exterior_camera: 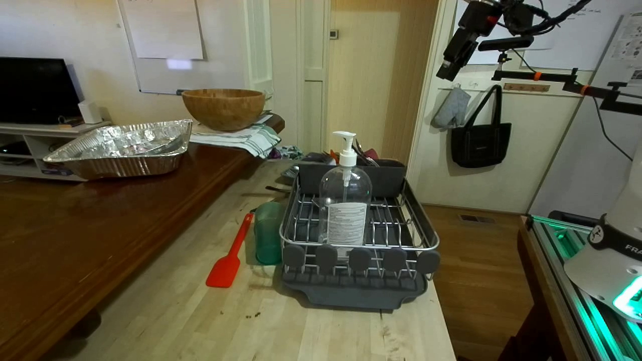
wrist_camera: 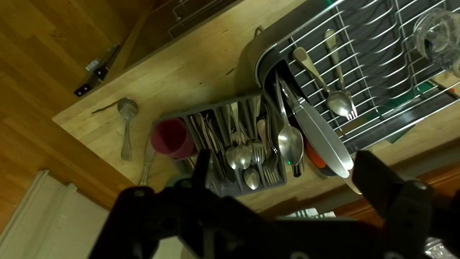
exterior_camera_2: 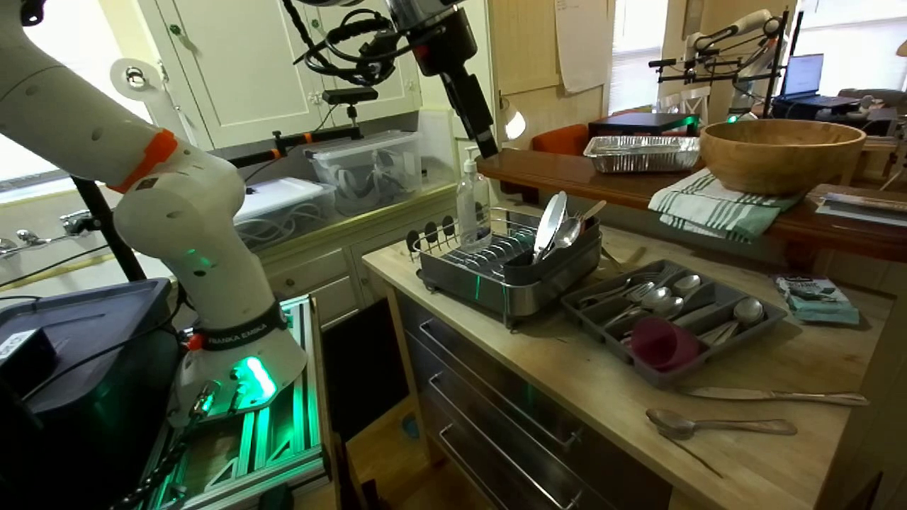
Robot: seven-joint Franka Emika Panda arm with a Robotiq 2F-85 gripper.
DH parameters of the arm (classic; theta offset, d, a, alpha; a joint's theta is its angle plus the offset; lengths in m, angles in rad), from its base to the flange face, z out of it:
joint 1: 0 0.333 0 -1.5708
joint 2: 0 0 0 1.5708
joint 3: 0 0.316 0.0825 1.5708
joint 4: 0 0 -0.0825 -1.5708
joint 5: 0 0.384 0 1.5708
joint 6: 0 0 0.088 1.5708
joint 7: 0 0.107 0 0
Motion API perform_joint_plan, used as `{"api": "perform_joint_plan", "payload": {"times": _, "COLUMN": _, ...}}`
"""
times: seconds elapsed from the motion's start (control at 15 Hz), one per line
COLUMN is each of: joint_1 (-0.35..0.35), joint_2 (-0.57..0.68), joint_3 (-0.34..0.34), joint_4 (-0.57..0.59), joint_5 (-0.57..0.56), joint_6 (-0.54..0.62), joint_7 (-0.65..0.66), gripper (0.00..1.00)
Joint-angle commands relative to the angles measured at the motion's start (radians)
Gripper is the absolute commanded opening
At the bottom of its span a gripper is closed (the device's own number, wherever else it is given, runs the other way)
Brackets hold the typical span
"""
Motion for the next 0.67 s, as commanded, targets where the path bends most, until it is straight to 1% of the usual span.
{"api": "perform_joint_plan", "payload": {"times": 0.0, "joint_1": -0.021, "joint_2": 0.006, "joint_3": 0.019, "joint_4": 0.003, "joint_5": 0.018, "joint_6": -0.003, "joint_7": -0.013, "gripper": 1.0}}
{"api": "perform_joint_plan", "payload": {"times": 0.07, "joint_1": -0.021, "joint_2": 0.006, "joint_3": 0.019, "joint_4": 0.003, "joint_5": 0.018, "joint_6": -0.003, "joint_7": -0.013, "gripper": 1.0}}
{"api": "perform_joint_plan", "payload": {"times": 0.13, "joint_1": -0.004, "joint_2": 0.021, "joint_3": 0.015, "joint_4": 0.011, "joint_5": 0.028, "joint_6": 0.018, "joint_7": -0.034, "gripper": 1.0}}
{"api": "perform_joint_plan", "payload": {"times": 0.27, "joint_1": 0.032, "joint_2": 0.086, "joint_3": 0.027, "joint_4": 0.06, "joint_5": 0.023, "joint_6": 0.03, "joint_7": -0.085, "gripper": 1.0}}
{"api": "perform_joint_plan", "payload": {"times": 0.4, "joint_1": 0.076, "joint_2": 0.187, "joint_3": 0.052, "joint_4": 0.15, "joint_5": 0.014, "joint_6": -0.006, "joint_7": -0.143, "gripper": 1.0}}
{"api": "perform_joint_plan", "payload": {"times": 0.53, "joint_1": 0.101, "joint_2": 0.301, "joint_3": 0.073, "joint_4": 0.244, "joint_5": 0.004, "joint_6": -0.03, "joint_7": -0.18, "gripper": 1.0}}
{"api": "perform_joint_plan", "payload": {"times": 0.6, "joint_1": 0.133, "joint_2": 0.347, "joint_3": 0.063, "joint_4": 0.283, "joint_5": -0.003, "joint_6": -0.039, "joint_7": -0.196, "gripper": 1.0}}
